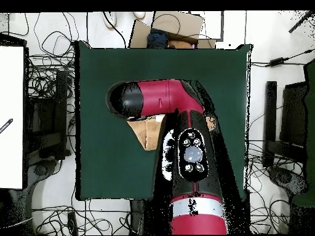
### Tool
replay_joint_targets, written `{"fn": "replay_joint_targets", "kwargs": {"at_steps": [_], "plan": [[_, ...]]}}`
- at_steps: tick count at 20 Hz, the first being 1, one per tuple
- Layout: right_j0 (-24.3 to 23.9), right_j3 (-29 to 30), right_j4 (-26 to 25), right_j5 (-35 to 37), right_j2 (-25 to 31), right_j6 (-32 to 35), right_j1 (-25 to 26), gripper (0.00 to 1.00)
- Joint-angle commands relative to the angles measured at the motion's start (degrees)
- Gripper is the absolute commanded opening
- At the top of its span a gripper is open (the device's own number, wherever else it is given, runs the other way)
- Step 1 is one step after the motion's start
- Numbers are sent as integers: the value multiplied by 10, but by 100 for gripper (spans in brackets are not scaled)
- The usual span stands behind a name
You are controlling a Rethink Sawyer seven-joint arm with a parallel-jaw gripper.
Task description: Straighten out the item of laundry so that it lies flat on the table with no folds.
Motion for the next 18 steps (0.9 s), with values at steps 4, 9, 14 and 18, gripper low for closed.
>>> {"fn": "replay_joint_targets", "kwargs": {"at_steps": [4, 9, 14, 18], "plan": [[59, -38, -21, -79, -108, 206, 87, 100], [76, -59, -10, -94, -136, 212, 112, 100], [90, -65, 2, -119, -161, 218, 134, 100], [98, -61, 12, -129, -179, 220, 141, 100]]}}
